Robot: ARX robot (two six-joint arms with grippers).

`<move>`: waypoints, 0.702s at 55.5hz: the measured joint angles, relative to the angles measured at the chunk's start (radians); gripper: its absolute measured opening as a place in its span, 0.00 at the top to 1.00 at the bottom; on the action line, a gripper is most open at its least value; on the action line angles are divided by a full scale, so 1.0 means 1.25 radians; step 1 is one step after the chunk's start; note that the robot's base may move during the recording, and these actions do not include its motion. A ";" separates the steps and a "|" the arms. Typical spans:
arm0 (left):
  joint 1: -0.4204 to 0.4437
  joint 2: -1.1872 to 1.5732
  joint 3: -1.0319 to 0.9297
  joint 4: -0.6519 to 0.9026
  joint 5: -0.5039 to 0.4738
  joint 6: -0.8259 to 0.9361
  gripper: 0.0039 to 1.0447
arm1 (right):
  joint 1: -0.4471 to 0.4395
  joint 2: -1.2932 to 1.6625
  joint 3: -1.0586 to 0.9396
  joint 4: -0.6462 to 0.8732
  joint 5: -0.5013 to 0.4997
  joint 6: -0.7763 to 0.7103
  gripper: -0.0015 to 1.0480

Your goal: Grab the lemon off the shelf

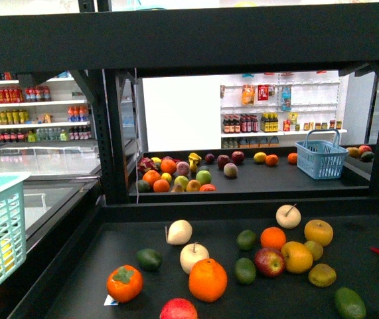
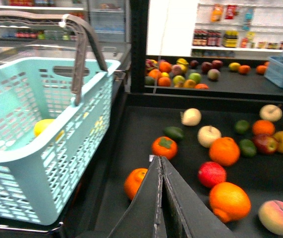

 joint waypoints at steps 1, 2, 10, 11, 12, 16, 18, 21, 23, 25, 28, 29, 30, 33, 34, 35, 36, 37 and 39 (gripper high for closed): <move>0.021 -0.002 -0.002 -0.001 0.014 0.000 0.98 | 0.000 0.000 0.000 0.000 -0.001 0.000 0.07; 0.038 -0.004 -0.004 -0.001 0.023 0.000 0.98 | 0.000 0.000 0.000 0.000 0.000 0.000 0.07; 0.065 -0.033 -0.034 -0.002 0.037 0.000 0.98 | 0.000 0.000 0.000 0.000 0.000 0.000 0.07; 0.066 -0.034 -0.034 -0.002 0.038 0.000 0.98 | 0.000 0.000 0.000 0.000 0.000 0.000 0.07; 0.066 -0.035 -0.034 -0.002 0.036 0.000 0.98 | 0.000 0.000 0.000 0.000 0.000 0.000 0.07; 0.066 -0.035 -0.034 -0.002 0.036 0.001 0.98 | 0.000 0.000 0.000 0.000 0.000 0.000 0.07; 0.066 -0.035 -0.034 -0.002 0.036 0.001 0.98 | 0.000 0.000 0.000 0.000 0.000 0.000 0.07; 0.066 -0.035 -0.034 -0.002 0.036 0.001 0.98 | 0.000 0.000 0.000 0.000 0.000 0.000 0.07; 0.066 -0.035 -0.034 -0.002 0.036 0.001 0.98 | 0.000 0.000 0.000 0.000 0.000 0.000 0.07; 0.066 -0.035 -0.034 -0.002 0.036 0.001 0.98 | 0.000 0.000 0.000 0.000 0.000 0.000 0.07; 0.066 -0.035 -0.034 -0.002 0.036 0.001 0.98 | 0.000 0.000 0.000 0.000 0.000 0.000 0.07; 0.066 -0.035 -0.034 -0.002 0.036 0.001 0.98 | 0.000 0.000 0.000 0.000 0.000 0.000 0.07; 0.066 -0.035 -0.034 -0.002 0.036 0.001 0.98 | 0.000 0.000 0.000 0.000 0.000 0.000 0.07; 0.066 -0.035 -0.034 -0.002 0.036 0.000 0.92 | 0.000 0.000 0.000 0.000 0.000 0.000 0.07; 0.066 -0.035 -0.034 -0.002 0.036 0.000 0.89 | 0.000 0.000 0.000 0.000 0.000 0.000 0.07; 0.066 -0.035 -0.034 -0.002 0.036 0.000 0.85 | 0.000 0.000 0.000 0.000 0.000 0.000 0.07; 0.066 -0.035 -0.034 -0.002 0.036 0.000 0.82 | 0.000 0.000 0.000 0.000 0.000 0.000 0.07; 0.066 -0.035 -0.034 -0.002 0.036 0.000 0.80 | 0.000 0.000 0.000 0.000 0.000 0.000 0.07; 0.066 -0.035 -0.034 -0.002 0.036 0.000 0.74 | 0.000 0.000 0.000 0.000 0.000 0.000 0.07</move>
